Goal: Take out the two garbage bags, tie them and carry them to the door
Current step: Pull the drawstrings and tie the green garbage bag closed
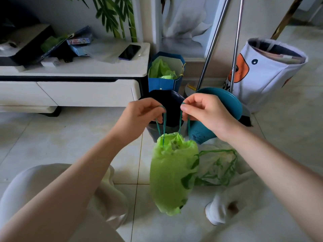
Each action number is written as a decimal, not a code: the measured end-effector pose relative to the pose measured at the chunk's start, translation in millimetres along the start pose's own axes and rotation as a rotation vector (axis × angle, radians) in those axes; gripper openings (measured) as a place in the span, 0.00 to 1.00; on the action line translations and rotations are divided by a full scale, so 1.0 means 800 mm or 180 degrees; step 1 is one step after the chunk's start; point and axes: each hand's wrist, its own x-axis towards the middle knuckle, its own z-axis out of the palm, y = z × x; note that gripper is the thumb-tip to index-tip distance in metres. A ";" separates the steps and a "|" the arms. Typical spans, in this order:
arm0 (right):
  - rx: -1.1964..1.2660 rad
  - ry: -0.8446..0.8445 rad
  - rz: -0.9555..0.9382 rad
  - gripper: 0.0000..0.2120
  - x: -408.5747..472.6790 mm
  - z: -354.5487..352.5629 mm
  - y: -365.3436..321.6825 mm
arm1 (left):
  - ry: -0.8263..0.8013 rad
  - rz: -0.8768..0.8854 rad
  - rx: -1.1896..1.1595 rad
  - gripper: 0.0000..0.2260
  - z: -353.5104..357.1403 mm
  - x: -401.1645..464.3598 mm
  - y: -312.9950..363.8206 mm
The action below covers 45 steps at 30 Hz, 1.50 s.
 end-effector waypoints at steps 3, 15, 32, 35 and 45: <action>0.0298 -0.0002 -0.0064 0.02 -0.002 0.004 -0.005 | -0.0062 0.0087 0.0026 0.05 -0.002 -0.002 0.004; -0.0919 -0.0025 0.0039 0.01 -0.009 0.011 -0.001 | 0.0251 0.0365 0.0380 0.07 0.039 0.007 0.001; -0.0680 0.0263 -0.1208 0.03 -0.038 0.024 -0.040 | 0.0387 -0.0814 0.0457 0.13 0.158 -0.005 -0.100; -0.0427 0.0527 -0.1416 0.04 -0.039 0.015 -0.044 | 0.0451 -0.0763 0.0656 0.12 0.150 -0.003 -0.113; -0.0465 0.0075 -0.1071 0.03 -0.031 0.005 -0.022 | -0.0748 -0.1112 0.1649 0.17 0.114 -0.010 -0.125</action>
